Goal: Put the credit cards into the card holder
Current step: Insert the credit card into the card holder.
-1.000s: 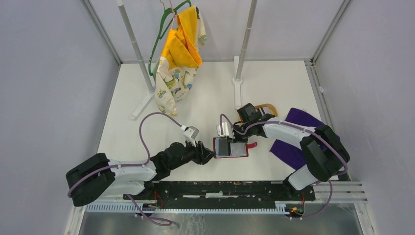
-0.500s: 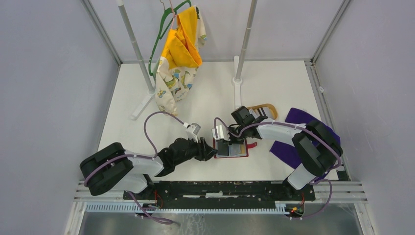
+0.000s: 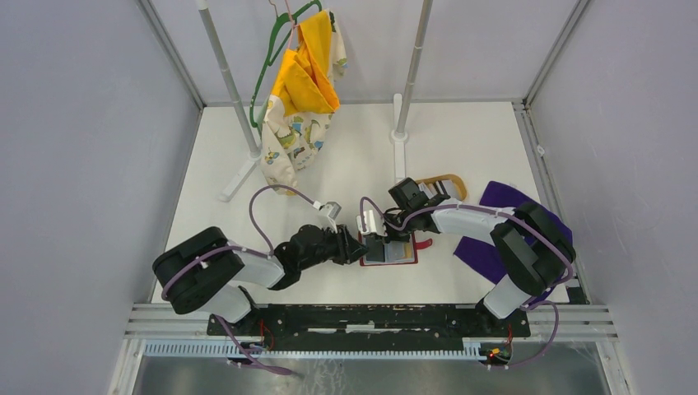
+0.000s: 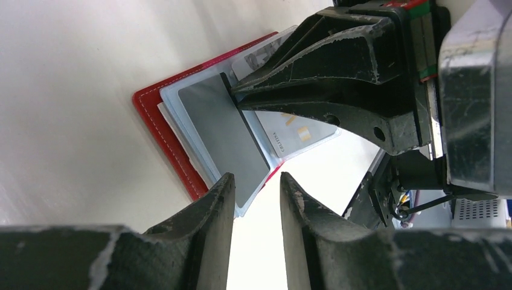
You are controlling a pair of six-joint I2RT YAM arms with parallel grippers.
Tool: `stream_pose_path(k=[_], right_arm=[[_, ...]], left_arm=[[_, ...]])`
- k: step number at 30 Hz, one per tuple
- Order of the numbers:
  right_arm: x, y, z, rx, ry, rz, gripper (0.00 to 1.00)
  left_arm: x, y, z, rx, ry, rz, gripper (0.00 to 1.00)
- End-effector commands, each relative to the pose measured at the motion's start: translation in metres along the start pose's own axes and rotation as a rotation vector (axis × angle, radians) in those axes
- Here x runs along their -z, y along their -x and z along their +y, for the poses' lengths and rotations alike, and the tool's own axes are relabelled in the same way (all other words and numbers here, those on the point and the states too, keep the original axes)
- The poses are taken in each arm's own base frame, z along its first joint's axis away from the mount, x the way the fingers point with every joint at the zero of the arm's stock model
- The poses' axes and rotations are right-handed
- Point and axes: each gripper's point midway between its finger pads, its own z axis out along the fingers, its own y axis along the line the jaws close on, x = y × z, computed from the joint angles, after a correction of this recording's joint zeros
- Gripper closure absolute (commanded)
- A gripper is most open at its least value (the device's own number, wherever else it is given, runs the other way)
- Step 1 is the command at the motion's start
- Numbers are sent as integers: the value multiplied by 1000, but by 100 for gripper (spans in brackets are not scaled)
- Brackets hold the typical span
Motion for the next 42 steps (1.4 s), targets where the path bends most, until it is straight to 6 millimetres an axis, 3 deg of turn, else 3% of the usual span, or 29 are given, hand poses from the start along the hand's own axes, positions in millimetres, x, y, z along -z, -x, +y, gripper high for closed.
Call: stream_pose_path(k=[1,11,25,42], right_arm=[[-3,-13,11,-40,42,54,81],[-4,-17,13,-49,52,65,81],[-4,-18,13,-54,56,66,81],[6,-7,8,-83,42,3,76]], left_arm=[[-7,17,-17,47,-63,-45,60],[-11,11,-3,54,3,-14,54],[-18,3,-13,80,-65,19,55],[-15,9,-34,86,-165,10,57]])
